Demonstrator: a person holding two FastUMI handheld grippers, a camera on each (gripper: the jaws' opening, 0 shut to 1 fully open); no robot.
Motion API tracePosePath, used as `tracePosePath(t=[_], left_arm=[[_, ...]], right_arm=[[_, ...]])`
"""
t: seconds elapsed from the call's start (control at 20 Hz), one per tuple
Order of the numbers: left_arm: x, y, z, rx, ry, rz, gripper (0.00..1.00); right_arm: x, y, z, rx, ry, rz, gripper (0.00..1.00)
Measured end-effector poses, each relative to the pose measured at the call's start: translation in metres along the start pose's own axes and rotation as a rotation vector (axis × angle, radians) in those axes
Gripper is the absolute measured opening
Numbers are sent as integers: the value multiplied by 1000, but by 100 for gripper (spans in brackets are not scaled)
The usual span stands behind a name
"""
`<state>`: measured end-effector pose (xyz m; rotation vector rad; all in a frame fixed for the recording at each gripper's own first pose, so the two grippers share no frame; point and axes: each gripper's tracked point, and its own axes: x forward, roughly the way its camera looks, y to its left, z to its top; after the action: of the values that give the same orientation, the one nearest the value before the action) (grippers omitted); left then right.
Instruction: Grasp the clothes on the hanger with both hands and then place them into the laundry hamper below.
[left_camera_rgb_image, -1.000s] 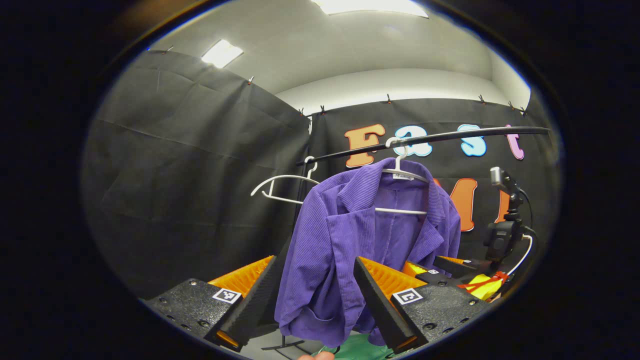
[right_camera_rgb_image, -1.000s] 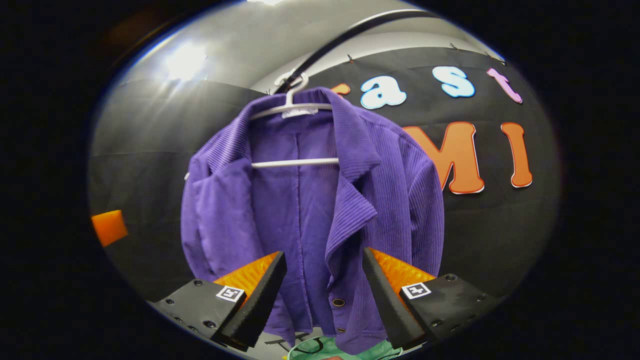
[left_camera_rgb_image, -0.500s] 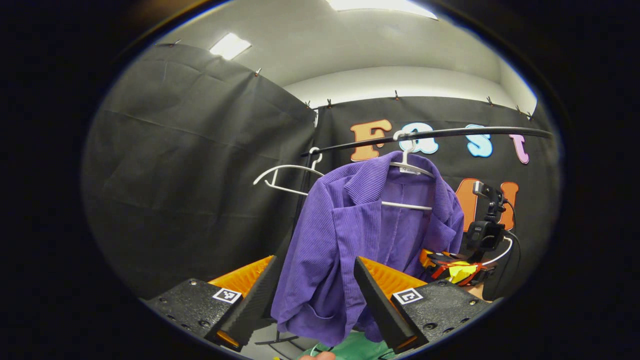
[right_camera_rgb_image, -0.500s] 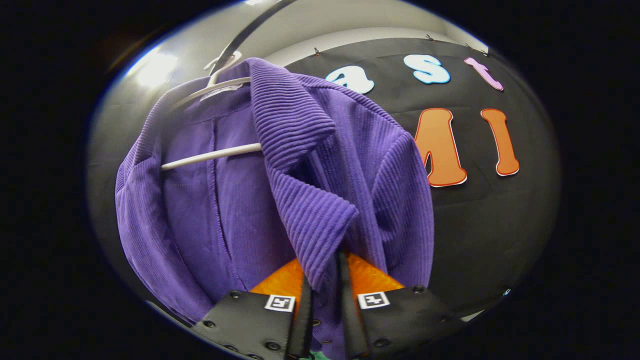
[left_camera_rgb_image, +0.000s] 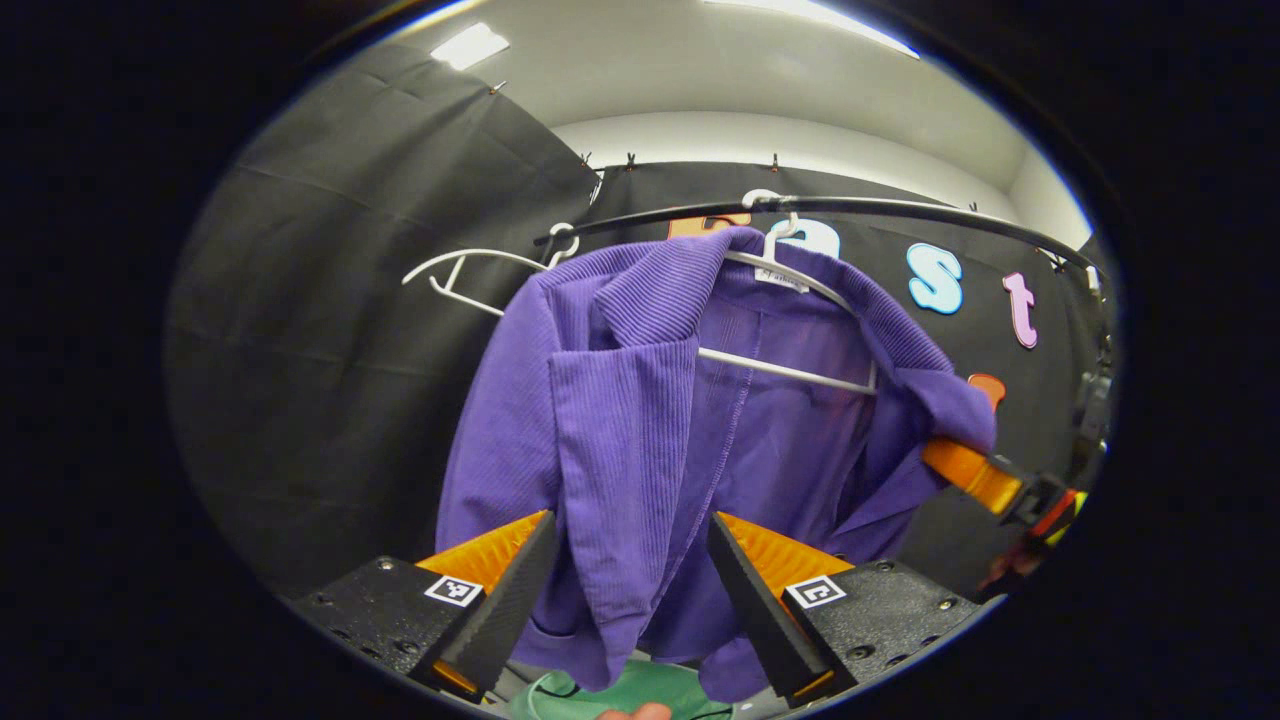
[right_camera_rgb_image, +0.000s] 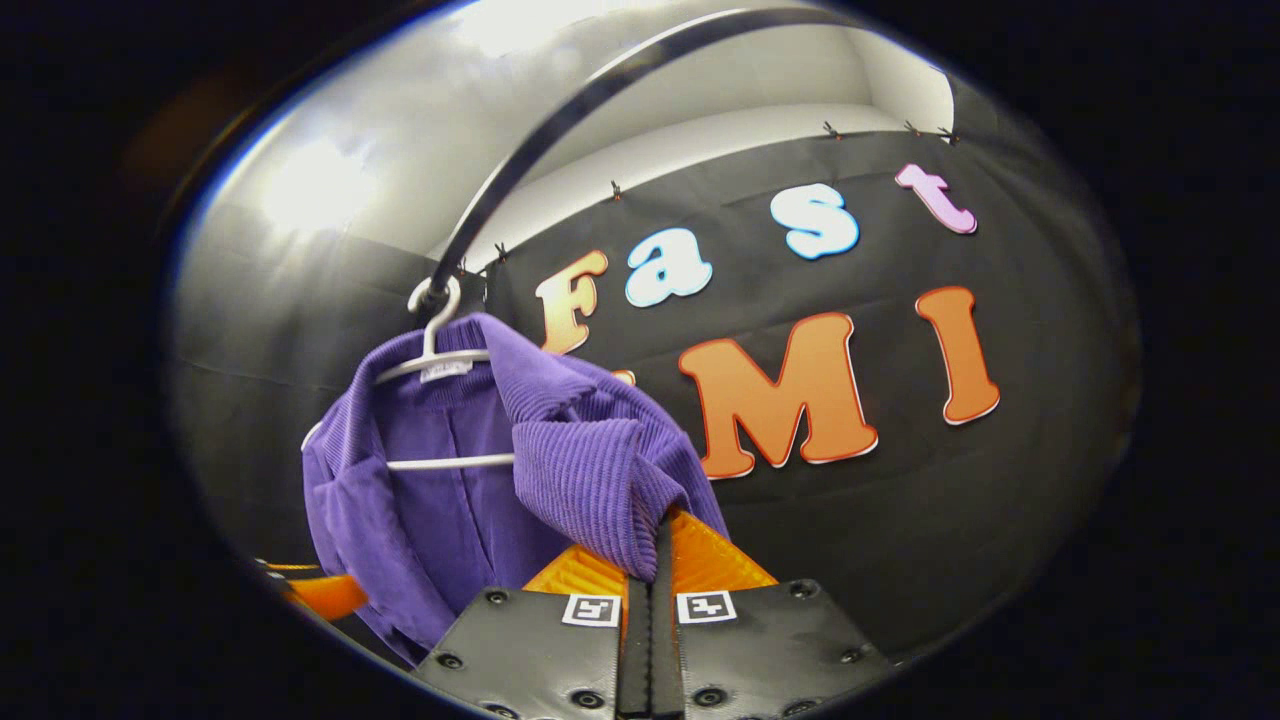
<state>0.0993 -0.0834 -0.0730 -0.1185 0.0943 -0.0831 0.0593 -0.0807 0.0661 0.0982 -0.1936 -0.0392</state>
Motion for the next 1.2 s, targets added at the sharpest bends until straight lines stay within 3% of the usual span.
tracePosePath(t=[0.15, 0.2, 0.25, 0.35, 0.45, 0.55, 0.7, 0.8, 0.9, 1.0, 1.1, 1.2], left_arm=[[35, 12, -10, 57, -46, 153, 91], [45, 14, -11, 73, -72, 187, 95], [59, 16, -10, 100, -108, 229, 91], [78, 26, -12, 179, -132, 270, 91], [81, 34, -5, 248, -128, 264, 91], [69, 34, 13, 304, -148, 200, 57], [30, 45, 48, 400, -173, 174, 6], [1, 63, 81, 370, -202, 184, 4], [-16, 90, 128, 338, -265, 246, 4], [-11, 118, 172, 259, -303, 301, 1], [2, 141, 205, 154, -347, 324, 4], [19, 162, 229, 119, -391, 343, 4]], right_arm=[[-16, -1, 29, -8, -29, 34, 7], [-17, -2, 36, -12, -41, 36, 7], [-19, -3, 40, -27, -46, 37, 7], [-21, -5, 46, -67, -65, 29, 7], [-23, -8, 49, -81, -75, 14, 7], [-21, -10, 47, -81, -77, 2, 7], [-15, -19, 49, -113, -99, -51, 7], [-16, -27, 50, -129, -114, -96, 7], [-8, -38, 55, -156, -142, -153, 7], [4, -44, 59, -191, -169, -188, 7], [16, -51, 63, -185, -191, -211, 7], [23, -55, 67, -155, -207, -223, 7]])
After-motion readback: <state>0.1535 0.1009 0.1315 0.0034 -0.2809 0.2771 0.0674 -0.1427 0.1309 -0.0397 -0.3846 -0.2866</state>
